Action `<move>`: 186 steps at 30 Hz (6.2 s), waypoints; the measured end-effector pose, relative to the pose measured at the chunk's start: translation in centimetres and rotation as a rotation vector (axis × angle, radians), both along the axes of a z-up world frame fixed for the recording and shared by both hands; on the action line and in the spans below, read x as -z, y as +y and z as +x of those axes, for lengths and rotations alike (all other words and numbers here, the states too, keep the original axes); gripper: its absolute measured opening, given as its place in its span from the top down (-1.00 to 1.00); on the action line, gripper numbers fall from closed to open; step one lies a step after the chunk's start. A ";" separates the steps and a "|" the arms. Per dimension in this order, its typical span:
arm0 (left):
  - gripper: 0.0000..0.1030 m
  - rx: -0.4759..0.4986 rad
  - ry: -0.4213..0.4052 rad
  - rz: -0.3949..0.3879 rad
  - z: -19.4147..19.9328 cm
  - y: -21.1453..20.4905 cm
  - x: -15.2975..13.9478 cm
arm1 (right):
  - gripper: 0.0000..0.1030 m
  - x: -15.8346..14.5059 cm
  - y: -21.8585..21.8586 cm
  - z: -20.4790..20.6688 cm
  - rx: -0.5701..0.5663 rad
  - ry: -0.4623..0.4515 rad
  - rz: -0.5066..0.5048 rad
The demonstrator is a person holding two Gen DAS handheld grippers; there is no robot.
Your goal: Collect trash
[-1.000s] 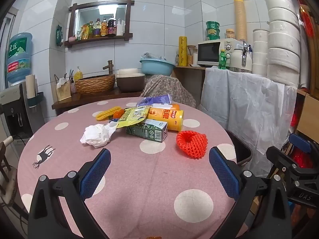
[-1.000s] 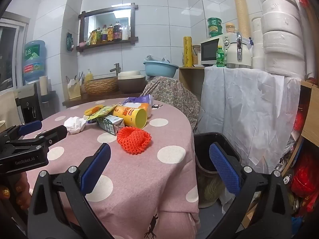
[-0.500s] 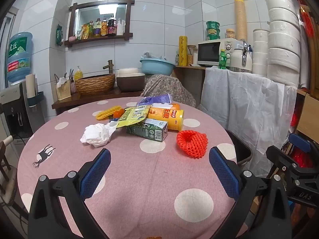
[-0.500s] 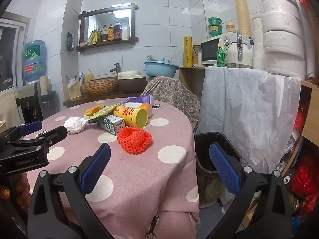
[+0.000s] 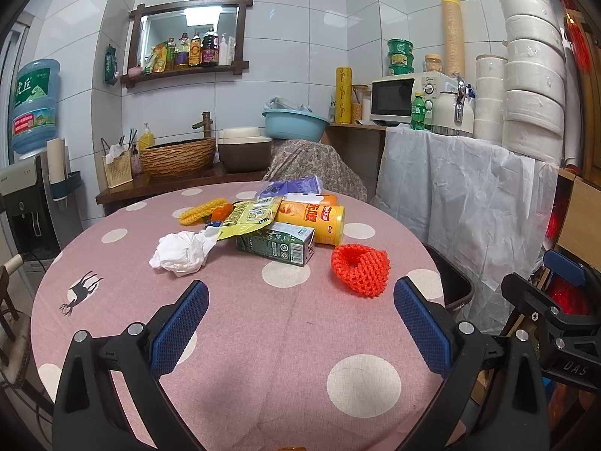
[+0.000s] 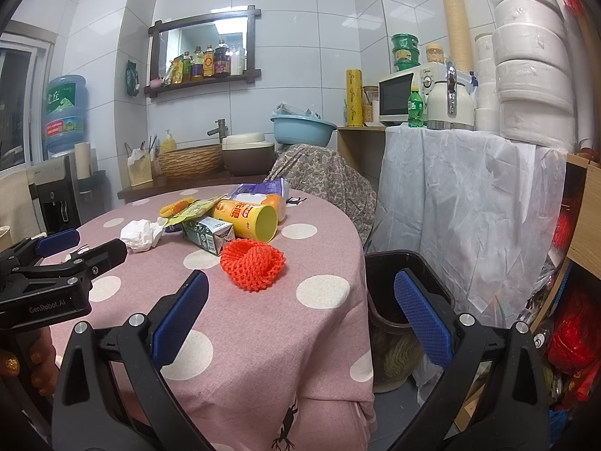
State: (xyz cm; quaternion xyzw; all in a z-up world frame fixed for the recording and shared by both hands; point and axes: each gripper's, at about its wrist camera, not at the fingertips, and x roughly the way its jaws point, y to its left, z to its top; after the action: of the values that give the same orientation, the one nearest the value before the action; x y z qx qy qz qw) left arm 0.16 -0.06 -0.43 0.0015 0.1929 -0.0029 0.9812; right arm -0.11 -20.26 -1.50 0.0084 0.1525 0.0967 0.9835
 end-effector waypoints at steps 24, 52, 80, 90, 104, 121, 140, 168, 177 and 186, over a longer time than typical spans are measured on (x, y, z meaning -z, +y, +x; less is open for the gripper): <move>-0.90 -0.004 0.005 -0.002 0.0 0.4 -0.1 | -0.91 0.1 0.1 0.1 -0.004 0.007 0.004; -0.90 -0.004 0.006 0.000 0.0 0.5 0.0 | -0.90 0.3 -0.2 0.2 0.002 0.007 0.009; -0.90 0.002 0.018 0.011 0.0 0.2 0.7 | -0.91 0.5 -0.4 0.6 -0.001 0.020 0.001; -0.90 0.024 0.122 0.008 1.9 1.5 2.7 | -0.90 2.5 0.2 3.3 -0.088 0.116 -0.028; -0.90 -0.070 0.264 -0.008 6.9 9.6 3.4 | -0.90 4.7 6.4 13.5 -0.282 0.347 -0.113; -0.90 -0.101 0.371 -0.061 12.7 16.6 3.3 | 0.10 5.7 9.5 21.2 -0.303 0.461 -0.200; 0.68 -0.099 0.448 -0.130 16.0 17.7 5.5 | 0.47 4.7 9.3 19.3 -0.331 0.381 -0.180; 0.88 0.175 0.278 -0.161 10.2 7.1 2.2 | 0.50 3.6 6.6 14.3 -0.378 0.255 -0.112; 0.88 0.390 0.309 -0.031 16.5 -3.1 1.3 | 0.50 2.3 -2.1 16.3 -0.180 0.226 -0.062; 0.88 0.572 0.361 0.051 23.1 -15.6 0.6 | 0.50 3.7 -12.1 21.3 0.057 0.290 -0.045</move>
State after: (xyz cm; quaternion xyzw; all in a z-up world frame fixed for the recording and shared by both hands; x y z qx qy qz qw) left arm 23.25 -15.64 -1.07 0.0798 0.3553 -0.2733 0.8904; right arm 21.21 -32.33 -5.23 0.0046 0.2949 0.0632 0.9534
